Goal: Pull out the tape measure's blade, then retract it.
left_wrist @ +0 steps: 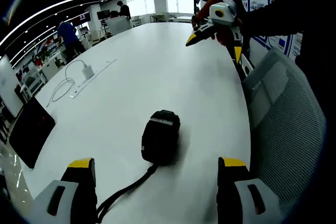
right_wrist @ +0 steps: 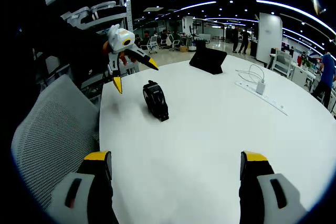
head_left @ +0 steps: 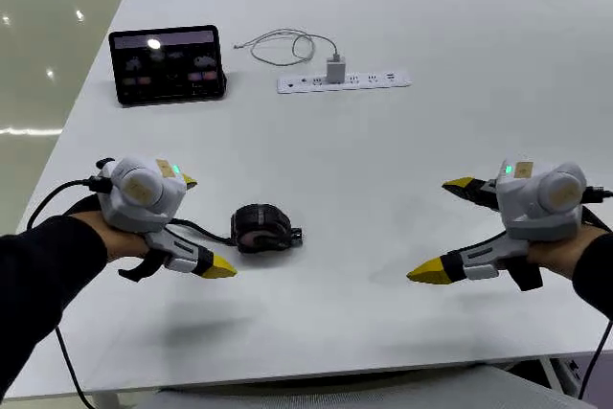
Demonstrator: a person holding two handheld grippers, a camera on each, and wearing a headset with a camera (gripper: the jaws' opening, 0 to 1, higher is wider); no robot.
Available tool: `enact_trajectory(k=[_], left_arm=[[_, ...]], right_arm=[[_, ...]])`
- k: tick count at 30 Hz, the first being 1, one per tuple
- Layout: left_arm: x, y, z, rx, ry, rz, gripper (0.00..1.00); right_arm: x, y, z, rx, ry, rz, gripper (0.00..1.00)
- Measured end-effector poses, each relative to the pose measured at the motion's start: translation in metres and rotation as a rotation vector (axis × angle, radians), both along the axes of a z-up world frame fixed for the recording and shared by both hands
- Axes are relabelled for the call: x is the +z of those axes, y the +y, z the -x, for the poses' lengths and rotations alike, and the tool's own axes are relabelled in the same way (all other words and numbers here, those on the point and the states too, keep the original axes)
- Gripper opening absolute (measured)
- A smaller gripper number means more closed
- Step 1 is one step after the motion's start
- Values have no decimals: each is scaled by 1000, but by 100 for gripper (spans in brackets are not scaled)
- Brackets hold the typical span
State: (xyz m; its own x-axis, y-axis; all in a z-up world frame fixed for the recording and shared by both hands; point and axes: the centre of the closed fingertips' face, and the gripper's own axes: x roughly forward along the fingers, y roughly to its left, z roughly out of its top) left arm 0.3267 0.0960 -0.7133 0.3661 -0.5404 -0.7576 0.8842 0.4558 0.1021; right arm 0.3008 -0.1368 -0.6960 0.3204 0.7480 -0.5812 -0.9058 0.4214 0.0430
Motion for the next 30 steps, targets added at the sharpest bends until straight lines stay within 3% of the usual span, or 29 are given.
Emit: enact_trajectory(k=[3, 7, 8, 10, 12, 17, 21, 25, 26, 27, 28, 29, 30], left_arm=[[0, -9, -6, -32, 1, -13, 91], [-8, -18, -10, -79, 27, -50, 89], [-12, -21, -11, -92, 42, -59, 86], [-20, -23, -7, -94, 110, -74, 83], [-23, -29, 0, -152, 149, -74, 79], [-30, -34, -11, -240, 58, -153, 66], [-33, -44, -18, -239, 65, -144, 58], [-35, -51, -18, -317, 39, -168, 46], [-37, -50, -11, -342, 80, -172, 40], [-38, -53, -6, -371, 94, -160, 34], [-37, -51, -13, -377, 38, -185, 33], [-40, -52, -9, -374, 65, -175, 32], [-40, -52, -11, -385, 63, -174, 32]], right_arm=[[-4, 14, -3, 33, 1, 7, 97], [-11, 32, -6, 76, 19, 17, 94], [-13, 38, -9, 80, 20, 20, 93], [-16, 47, -12, 102, 27, 32, 93], [-19, 56, -14, 133, 19, 48, 92], [-28, 73, -26, 165, 16, 53, 88], [-43, 89, -31, 190, 16, 91, 84], [-50, 104, -27, 236, 22, 109, 78], [-51, 106, -27, 242, 28, 109, 78], [-52, 109, -26, 248, 30, 108, 77], [-52, 113, -27, 247, 34, 102, 74], [-54, 117, -26, 250, 50, 103, 72], [-54, 120, -25, 265, 52, 108, 71]])
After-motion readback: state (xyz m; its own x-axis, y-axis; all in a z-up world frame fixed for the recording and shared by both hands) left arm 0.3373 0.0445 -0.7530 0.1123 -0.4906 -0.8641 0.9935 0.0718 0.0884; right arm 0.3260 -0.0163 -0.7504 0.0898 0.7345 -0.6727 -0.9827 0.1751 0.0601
